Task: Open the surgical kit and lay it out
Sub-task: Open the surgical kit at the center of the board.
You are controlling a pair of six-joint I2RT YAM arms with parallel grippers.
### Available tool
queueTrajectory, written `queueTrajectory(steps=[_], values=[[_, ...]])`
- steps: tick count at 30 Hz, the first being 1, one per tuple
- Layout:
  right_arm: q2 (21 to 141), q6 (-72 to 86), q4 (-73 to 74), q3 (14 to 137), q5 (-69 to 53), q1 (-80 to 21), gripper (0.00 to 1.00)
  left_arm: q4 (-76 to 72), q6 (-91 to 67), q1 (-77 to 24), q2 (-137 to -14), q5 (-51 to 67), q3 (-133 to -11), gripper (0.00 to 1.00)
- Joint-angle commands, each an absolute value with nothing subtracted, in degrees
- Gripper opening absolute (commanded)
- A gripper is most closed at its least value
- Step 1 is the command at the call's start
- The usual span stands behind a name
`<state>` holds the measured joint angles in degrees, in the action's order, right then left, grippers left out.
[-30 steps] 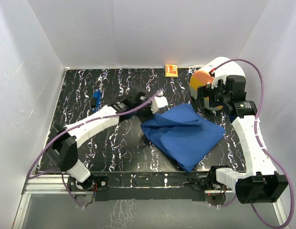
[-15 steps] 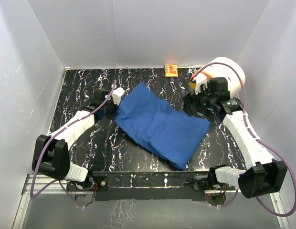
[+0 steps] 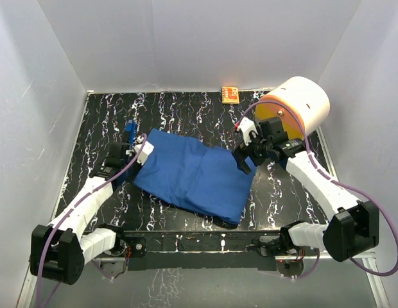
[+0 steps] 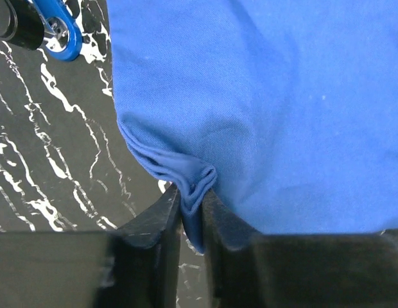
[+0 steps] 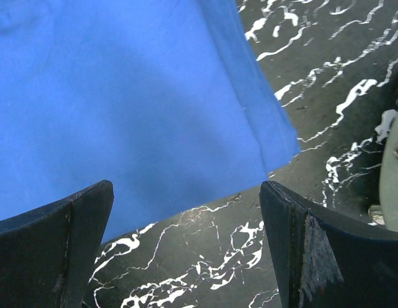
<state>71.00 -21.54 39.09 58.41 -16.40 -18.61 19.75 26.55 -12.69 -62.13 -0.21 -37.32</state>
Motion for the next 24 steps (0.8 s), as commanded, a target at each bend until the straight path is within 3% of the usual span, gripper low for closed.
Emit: queueTrajectory(steps=[1, 4, 7, 16, 24], values=[[67.40, -26.03, 40.77, 56.04, -16.35, -22.55, 0.98, 28.74, 32.33, -11.65, -59.47, -5.50, -38.45, 0.24], [63.74, -27.75, 41.13, 53.16, -19.98, -25.72, 0.98, 33.01, 32.89, -11.68, -58.04, 0.57, -40.99, 0.67], [62.77, -28.12, 41.34, 52.44, -22.19, -29.93, 0.98, 34.60, 31.39, -11.68, -57.40, 7.75, -45.00, 0.97], [61.01, -29.14, 38.46, 46.13, -19.54, -48.18, 0.98, 32.60, 28.14, -11.11, -69.52, 11.77, -59.46, 0.99], [59.75, -30.32, 30.71, 37.93, -7.74, -58.10, 0.98, 24.43, 20.31, -5.42, -77.64, 12.07, -64.67, 0.99]])
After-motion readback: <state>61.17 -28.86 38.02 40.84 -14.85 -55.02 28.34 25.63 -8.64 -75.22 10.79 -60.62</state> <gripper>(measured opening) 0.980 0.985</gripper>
